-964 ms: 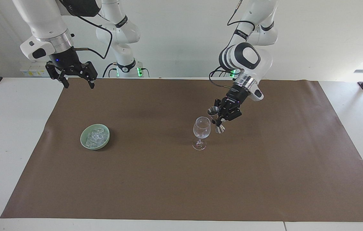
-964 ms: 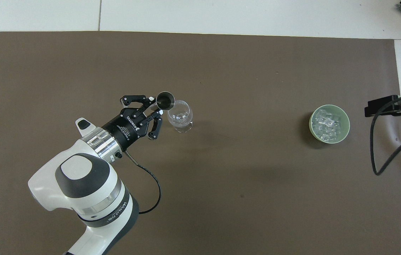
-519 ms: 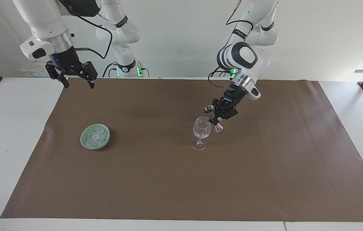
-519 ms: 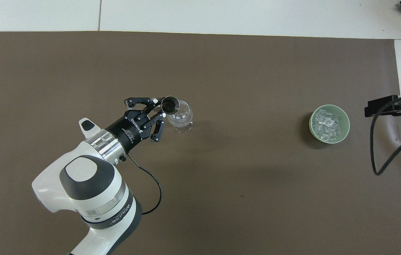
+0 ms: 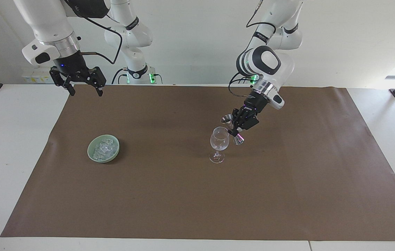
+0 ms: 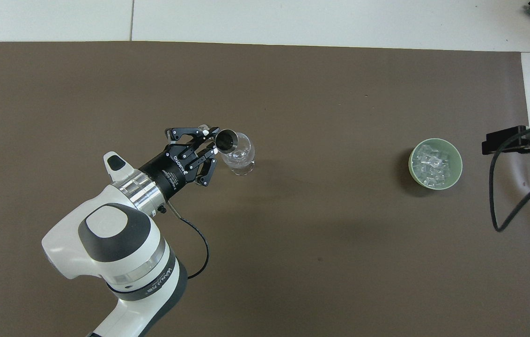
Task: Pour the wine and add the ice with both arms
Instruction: 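Tilt the jigger over the clear glass with the left gripper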
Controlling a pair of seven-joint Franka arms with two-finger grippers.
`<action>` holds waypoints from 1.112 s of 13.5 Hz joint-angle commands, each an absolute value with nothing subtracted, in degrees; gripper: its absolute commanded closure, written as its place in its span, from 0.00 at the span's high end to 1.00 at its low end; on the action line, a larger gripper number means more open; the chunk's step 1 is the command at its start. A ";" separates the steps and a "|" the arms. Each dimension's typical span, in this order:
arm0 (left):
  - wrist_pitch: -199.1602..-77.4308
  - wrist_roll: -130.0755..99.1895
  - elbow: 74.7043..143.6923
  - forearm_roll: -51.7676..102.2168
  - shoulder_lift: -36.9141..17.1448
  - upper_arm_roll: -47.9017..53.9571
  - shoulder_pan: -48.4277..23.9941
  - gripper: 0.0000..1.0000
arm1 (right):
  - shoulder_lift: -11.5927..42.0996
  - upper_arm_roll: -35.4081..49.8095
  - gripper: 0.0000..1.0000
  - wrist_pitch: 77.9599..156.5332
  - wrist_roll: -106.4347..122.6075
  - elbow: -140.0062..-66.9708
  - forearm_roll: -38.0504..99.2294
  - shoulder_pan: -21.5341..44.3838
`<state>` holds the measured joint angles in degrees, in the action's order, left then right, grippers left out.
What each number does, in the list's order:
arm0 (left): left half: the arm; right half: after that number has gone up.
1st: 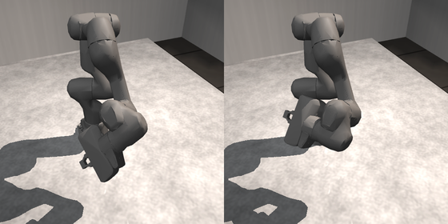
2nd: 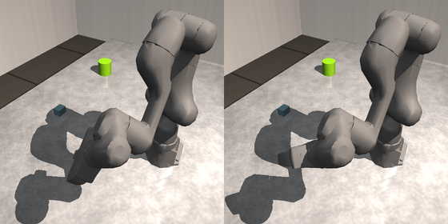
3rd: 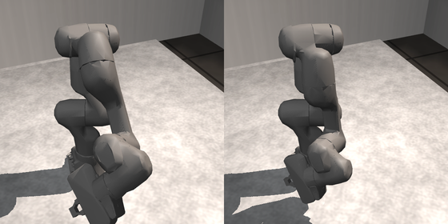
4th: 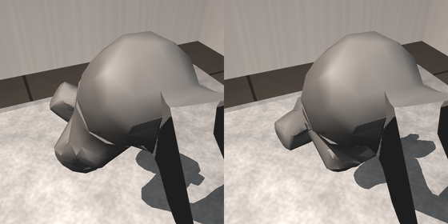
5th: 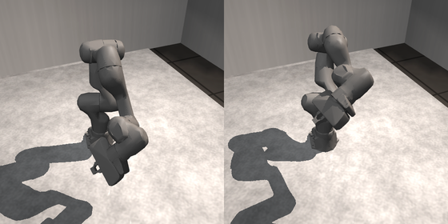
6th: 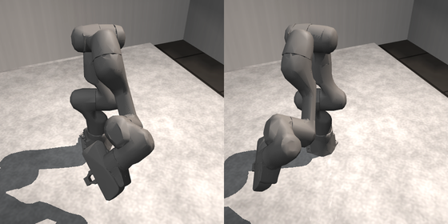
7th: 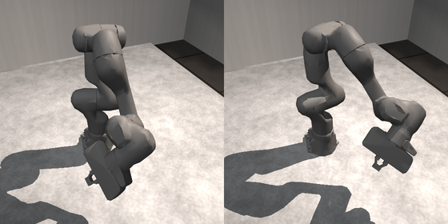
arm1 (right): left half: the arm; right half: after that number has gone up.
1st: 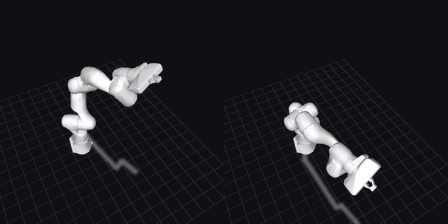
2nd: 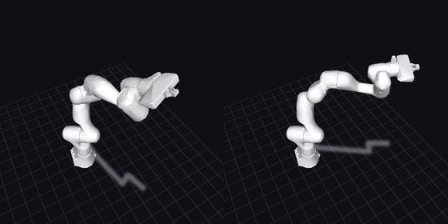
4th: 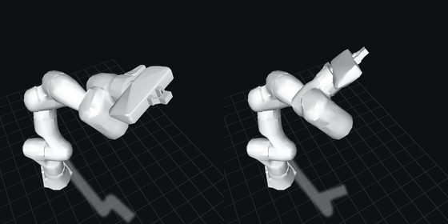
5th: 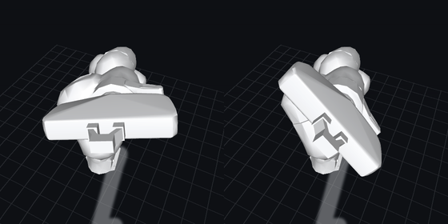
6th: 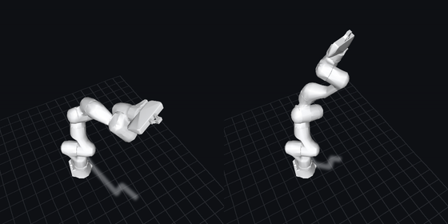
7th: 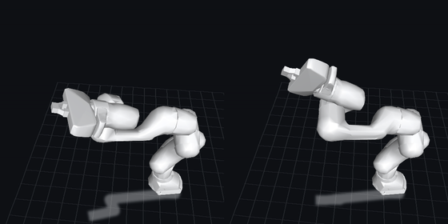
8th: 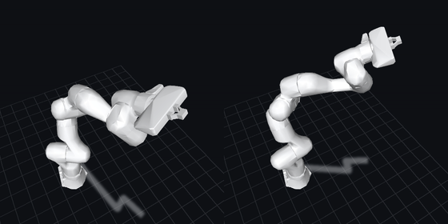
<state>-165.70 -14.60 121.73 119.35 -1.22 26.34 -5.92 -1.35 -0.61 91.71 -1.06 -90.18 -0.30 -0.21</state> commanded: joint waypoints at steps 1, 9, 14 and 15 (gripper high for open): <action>-167.43 -11.61 119.88 118.74 -2.46 25.75 -7.03 0.00 | -2.20 -0.53 1.00 91.23 0.53 -90.88 1.23 -0.62; -170.59 -3.62 117.33 118.74 -4.57 25.84 -8.00 0.00 | -2.20 -0.53 1.00 91.23 0.53 -90.88 1.23 -0.62; -170.33 -0.35 117.33 116.29 -4.57 25.84 -7.74 0.00 | -2.20 -0.53 1.00 91.23 0.53 -90.88 1.23 -0.62; -170.33 -0.26 117.33 116.19 -4.57 25.84 -7.65 0.00 | -2.11 -0.53 1.00 91.32 0.53 -90.88 1.23 -0.62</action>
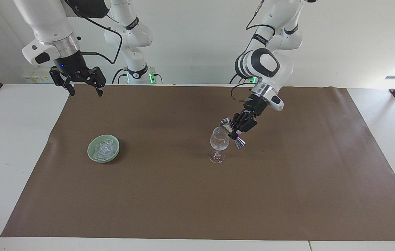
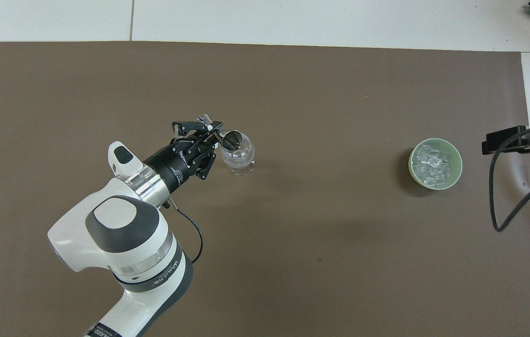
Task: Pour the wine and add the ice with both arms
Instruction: 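Tilt the jigger over the clear glass with the left gripper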
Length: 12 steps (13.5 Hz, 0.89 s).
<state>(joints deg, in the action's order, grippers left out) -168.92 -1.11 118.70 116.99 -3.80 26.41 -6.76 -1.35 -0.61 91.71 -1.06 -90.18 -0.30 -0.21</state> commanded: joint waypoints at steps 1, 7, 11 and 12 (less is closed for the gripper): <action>-170.33 0.17 117.25 115.50 -4.66 25.84 -7.65 0.00 | -2.20 -0.53 1.00 91.23 0.53 -90.88 1.23 -0.62; -171.30 4.22 116.90 115.14 -5.01 25.84 -7.82 0.00 | -2.20 -0.53 1.00 91.23 0.35 -90.88 1.23 -0.62; -172.53 7.38 116.37 115.14 -5.89 25.84 -8.09 0.00 | -2.46 -0.53 1.00 91.23 0.44 -91.76 1.23 -0.62; -172.79 7.38 116.37 115.14 -5.89 25.84 -8.43 0.00 | -2.72 -0.53 1.00 91.23 0.44 -92.11 1.23 -0.53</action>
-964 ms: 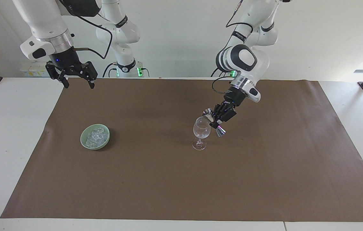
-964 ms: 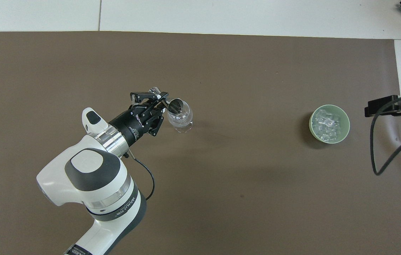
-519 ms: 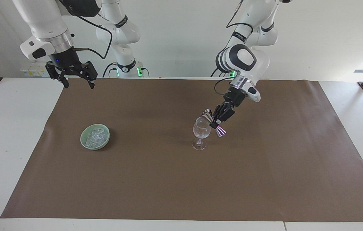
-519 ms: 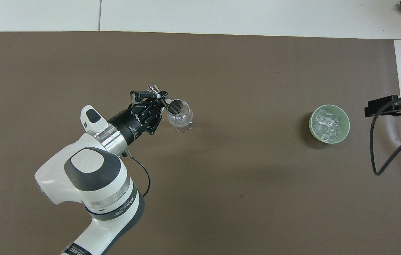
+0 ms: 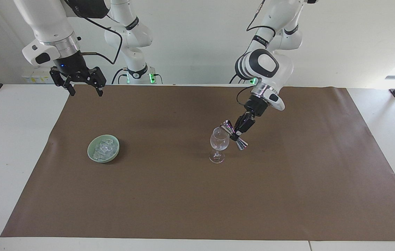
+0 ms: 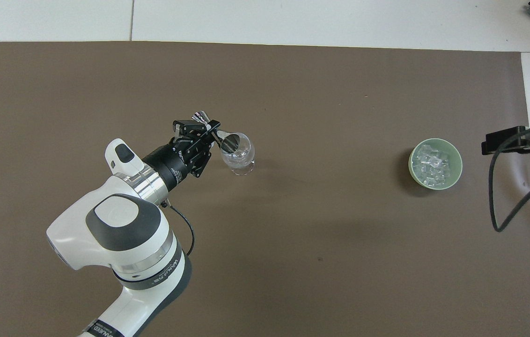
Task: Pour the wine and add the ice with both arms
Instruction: 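Tilt the jigger over the clear glass with the left gripper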
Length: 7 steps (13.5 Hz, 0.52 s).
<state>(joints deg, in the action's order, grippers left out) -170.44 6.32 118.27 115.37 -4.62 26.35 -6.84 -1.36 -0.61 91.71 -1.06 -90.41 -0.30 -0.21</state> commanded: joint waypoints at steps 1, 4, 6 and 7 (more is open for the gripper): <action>-172.97 7.47 116.37 115.05 -5.89 25.84 -8.79 0.00 | -2.81 -0.53 1.00 91.23 0.44 -92.20 1.23 -0.53; -172.88 9.30 116.37 115.05 -5.89 25.84 -8.79 0.00 | -2.81 -0.53 1.00 91.23 0.62 -92.46 1.23 -0.53; -172.88 11.06 116.37 115.05 -5.89 25.84 -8.79 0.00 | -2.81 -0.53 1.00 91.23 0.62 -92.46 1.23 -0.53; -172.97 11.86 116.37 115.05 -5.89 25.84 -8.79 0.00 | -2.81 -0.53 1.00 91.23 0.53 -92.46 1.23 -0.53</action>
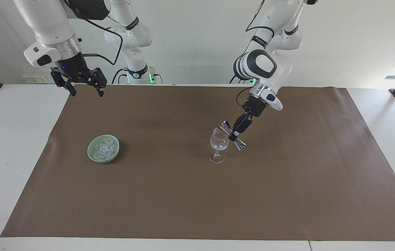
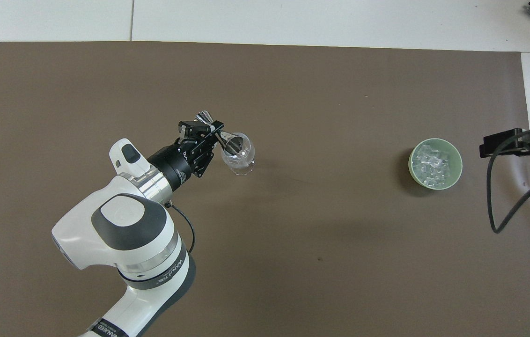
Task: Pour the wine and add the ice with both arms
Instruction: 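Tilt the jigger over the clear glass with the left gripper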
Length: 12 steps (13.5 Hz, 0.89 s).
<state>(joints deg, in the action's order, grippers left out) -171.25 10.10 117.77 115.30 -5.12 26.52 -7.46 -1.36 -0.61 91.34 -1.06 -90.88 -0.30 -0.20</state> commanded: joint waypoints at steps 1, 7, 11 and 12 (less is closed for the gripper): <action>-172.97 12.65 116.37 115.05 -5.89 25.84 -8.79 0.00 | -2.90 -0.53 1.00 91.23 0.35 -92.46 1.23 -0.53; -174.72 15.64 115.67 114.61 -6.68 25.84 -8.88 0.00 | -2.81 -0.53 1.00 91.23 0.26 -92.46 1.23 -0.44; -176.92 16.87 114.08 114.52 -7.56 25.84 -9.58 0.00 | -2.90 -0.53 1.00 91.23 0.18 -92.46 1.23 -0.44; -176.92 17.75 114.00 114.52 -7.56 25.84 -9.58 0.00 | -2.90 -0.53 1.00 91.23 0.18 -92.46 1.23 -0.44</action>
